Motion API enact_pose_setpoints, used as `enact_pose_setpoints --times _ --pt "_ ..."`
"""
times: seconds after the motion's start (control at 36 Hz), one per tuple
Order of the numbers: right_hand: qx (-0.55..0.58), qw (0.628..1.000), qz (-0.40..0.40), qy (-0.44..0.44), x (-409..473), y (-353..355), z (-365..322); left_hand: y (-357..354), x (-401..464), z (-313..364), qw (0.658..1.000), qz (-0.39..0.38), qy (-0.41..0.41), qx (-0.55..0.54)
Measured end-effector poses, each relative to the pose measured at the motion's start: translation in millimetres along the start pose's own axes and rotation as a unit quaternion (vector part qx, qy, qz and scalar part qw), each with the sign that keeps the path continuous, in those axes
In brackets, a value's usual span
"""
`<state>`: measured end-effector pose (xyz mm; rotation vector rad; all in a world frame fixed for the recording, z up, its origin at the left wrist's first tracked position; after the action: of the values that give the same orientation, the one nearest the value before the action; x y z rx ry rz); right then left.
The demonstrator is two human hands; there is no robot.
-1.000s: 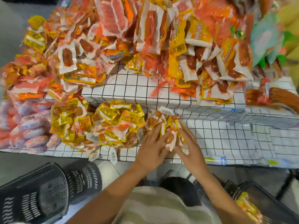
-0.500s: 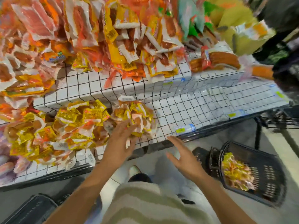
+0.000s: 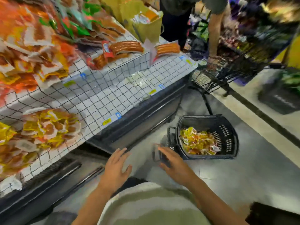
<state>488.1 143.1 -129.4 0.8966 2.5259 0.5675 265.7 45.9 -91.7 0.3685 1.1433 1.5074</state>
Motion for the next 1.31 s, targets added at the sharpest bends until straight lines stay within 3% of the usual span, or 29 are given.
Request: enact_pose_setpoints --times 0.17,0.44,0.69,0.92,1.06,1.31 --pt "0.019 0.992 0.067 -0.106 -80.2 48.1 72.5 -49.6 24.9 68.1 0.995 -0.039 -0.075 0.051" --pt "0.014 0.957 0.114 -0.265 -159.4 95.7 143.4 -142.6 103.5 131.9 0.948 -0.231 -0.126 0.177" --pt "0.035 0.913 0.122 -0.388 -169.2 133.6 176.6 -223.6 169.1 197.1 0.933 -0.3 -0.141 0.137" --pt "0.053 0.907 0.097 -0.406 -119.6 169.0 247.1 -292.5 226.0 215.9 0.925 -0.325 -0.146 0.133" --pt "0.04 0.918 0.029 -0.393 -73.6 165.5 333.5 -357.4 275.6 209.0 0.924 -0.329 -0.105 0.163" --pt "0.013 0.93 0.011 -0.367 2.8 152.4 507.4 -480.5 354.2 174.3 0.937 -0.322 -0.03 0.133"
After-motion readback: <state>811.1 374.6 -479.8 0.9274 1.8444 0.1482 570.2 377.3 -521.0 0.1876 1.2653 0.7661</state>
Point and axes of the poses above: each hand's wrist, its own x-axis towards the middle knuckle, its own y-axis out of the back of the hand, z = x × y, the point moved 6 cm from there along x, towards the middle knuckle, and after that the axes turned 9 degrees about y, right-handed, at the moved point
